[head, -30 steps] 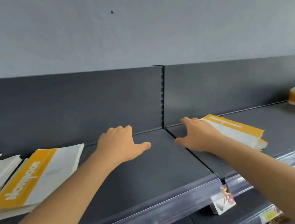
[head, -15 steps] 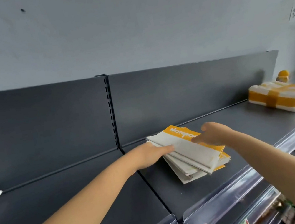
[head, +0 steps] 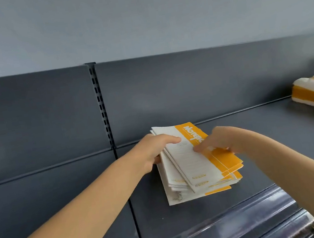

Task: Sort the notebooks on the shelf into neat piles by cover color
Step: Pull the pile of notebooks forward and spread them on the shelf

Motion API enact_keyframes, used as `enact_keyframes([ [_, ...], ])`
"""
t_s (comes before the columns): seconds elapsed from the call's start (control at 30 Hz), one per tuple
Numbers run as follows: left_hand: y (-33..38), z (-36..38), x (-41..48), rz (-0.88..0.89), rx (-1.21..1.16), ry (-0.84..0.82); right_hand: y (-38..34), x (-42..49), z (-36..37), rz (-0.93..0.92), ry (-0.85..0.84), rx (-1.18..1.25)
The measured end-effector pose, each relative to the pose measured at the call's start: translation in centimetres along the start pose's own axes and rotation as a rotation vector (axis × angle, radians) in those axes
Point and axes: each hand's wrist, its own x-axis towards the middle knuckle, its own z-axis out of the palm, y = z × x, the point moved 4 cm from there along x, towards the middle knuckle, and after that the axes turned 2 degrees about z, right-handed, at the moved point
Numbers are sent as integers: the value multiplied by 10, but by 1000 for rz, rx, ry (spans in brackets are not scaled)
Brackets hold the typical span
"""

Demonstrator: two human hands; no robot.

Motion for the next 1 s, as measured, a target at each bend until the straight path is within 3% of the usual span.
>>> enact_keyframes([
  [0.23, 5, 21, -1, -74, -207, 128, 13, 13, -17, -47, -152, 249],
  [0.33, 11, 31, -7, -87, -224, 89, 14, 13, -19, -61, -206, 319],
  [0.57, 18, 45, -7, -2, -213, 109, 6, 8, -44, -122, -154, 314],
  [0.77, 36, -2, -42, 56, -198, 76, -32, -41, -46, -184, -237, 371],
  [1.0, 4, -135, -100, 28, -58, 152, -126, -102, 42, -316, -270, 315],
])
